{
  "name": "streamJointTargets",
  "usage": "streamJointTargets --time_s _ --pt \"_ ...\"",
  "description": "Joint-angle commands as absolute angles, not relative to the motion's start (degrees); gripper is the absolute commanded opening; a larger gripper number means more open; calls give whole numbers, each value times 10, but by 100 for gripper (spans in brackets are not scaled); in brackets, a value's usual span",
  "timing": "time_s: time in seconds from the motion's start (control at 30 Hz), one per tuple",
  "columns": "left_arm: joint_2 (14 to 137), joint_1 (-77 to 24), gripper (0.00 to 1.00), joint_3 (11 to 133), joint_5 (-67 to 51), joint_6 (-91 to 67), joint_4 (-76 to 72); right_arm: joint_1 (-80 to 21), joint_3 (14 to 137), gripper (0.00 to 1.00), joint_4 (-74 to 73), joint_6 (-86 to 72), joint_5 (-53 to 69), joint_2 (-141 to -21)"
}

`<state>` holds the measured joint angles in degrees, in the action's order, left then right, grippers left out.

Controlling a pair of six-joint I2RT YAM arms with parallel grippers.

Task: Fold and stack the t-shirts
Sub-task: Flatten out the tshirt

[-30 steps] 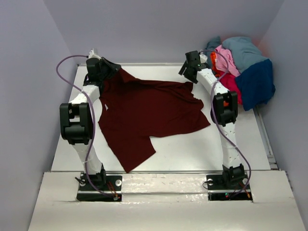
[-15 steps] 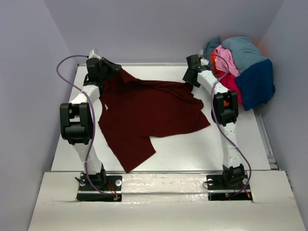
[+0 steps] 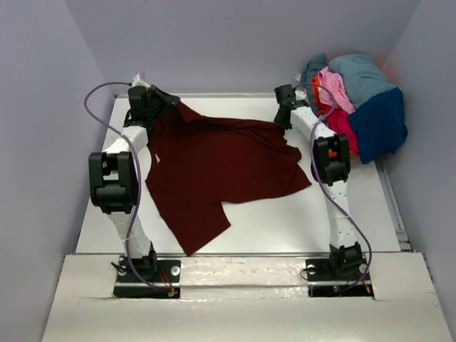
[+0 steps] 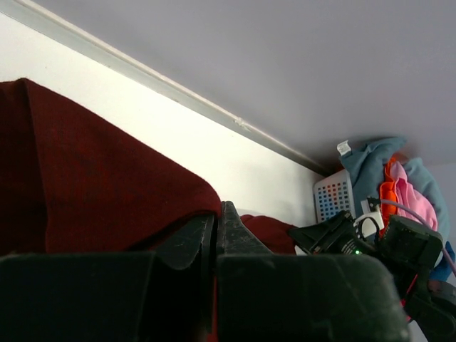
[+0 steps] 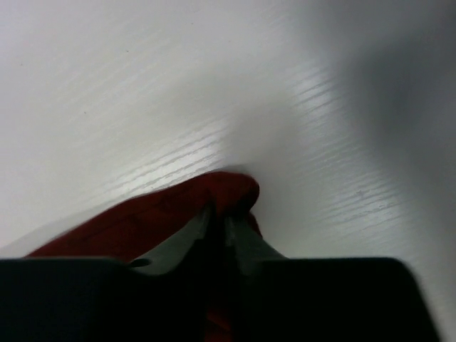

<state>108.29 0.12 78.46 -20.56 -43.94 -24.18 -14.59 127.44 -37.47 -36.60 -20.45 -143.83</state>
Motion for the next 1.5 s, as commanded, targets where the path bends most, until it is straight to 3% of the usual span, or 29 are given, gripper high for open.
streamJointTargets --time_s 0.0,0.13,0.33,0.57,0.8,1.0,1.33,1.47 --pt "1074 6 6 815 -219 -434 -265 -144 1291 7 -335 -352 -207 -1443" --pt "1078 11 6 872 -232 -412 -217 -144 1295 7 -295 -302 -222 -1427" --pt "1127 11 6 1049 -225 -324 -72 -144 1256 7 -112 -172 -238 -1374" --pt "1198 28 6 1183 -263 -324 -26 -139 1237 7 63 -42 -172 -1348" --pt "1201 28 6 1201 -298 -340 -67 -128 1198 7 151 -75 -111 -1326" --pt "1247 28 6 1293 -289 -330 -15 -121 1246 7 149 -92 -65 -1345" --pt "1223 28 6 1275 -263 -361 40 -110 1248 7 132 -120 -50 -1339" --pt "1170 18 6 1205 -221 -376 60 -105 1223 7 118 -130 -52 -1327"
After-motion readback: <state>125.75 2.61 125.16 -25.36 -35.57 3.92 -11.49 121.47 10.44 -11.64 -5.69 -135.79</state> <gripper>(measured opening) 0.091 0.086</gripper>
